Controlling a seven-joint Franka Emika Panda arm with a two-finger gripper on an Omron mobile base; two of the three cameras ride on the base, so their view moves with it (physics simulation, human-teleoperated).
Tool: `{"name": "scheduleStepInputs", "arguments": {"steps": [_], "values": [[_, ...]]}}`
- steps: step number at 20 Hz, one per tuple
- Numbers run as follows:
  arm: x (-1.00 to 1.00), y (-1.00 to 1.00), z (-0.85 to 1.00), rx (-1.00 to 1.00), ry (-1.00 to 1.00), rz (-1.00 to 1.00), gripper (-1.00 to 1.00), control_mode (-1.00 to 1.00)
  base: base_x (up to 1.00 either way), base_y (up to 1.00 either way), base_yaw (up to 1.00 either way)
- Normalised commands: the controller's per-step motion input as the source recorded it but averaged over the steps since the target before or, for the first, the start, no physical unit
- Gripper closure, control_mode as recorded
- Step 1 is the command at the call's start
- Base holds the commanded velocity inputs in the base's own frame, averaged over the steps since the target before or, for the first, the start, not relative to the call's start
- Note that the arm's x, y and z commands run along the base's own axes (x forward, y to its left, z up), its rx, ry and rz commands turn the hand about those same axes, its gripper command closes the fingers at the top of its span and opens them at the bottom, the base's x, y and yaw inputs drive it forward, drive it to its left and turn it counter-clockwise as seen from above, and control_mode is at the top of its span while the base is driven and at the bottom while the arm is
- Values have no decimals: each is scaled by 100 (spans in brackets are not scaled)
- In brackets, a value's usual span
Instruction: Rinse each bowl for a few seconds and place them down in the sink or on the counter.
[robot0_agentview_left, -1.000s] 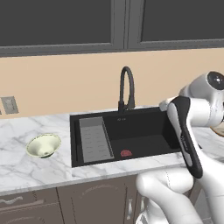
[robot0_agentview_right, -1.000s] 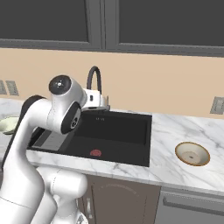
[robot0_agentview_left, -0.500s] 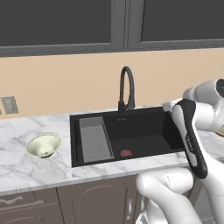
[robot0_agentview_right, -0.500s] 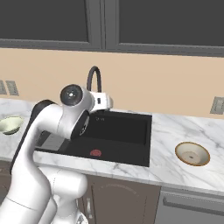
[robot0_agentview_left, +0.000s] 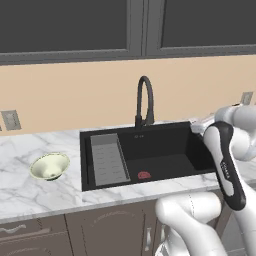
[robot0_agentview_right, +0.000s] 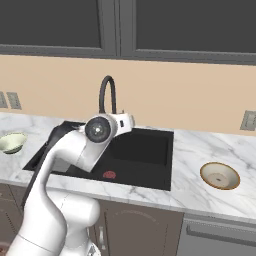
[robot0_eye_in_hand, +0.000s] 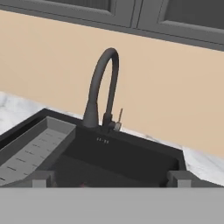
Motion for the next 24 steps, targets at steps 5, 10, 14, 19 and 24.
{"name": "scheduleStepInputs", "arguments": {"steps": [5,10,14,19,24], "values": [[18,-7,-14,0,-10,9,-100,-100,0,0,0],[28,0,-16,0,-8,2,-100,-100,0,0,0],[31,0,-13,0,-6,2,-100,-100,0,0,0],[25,-1,-12,7,-9,8,-100,-100,0,0,0],[20,-2,-9,7,-10,12,-100,-100,0,0,0]]}}
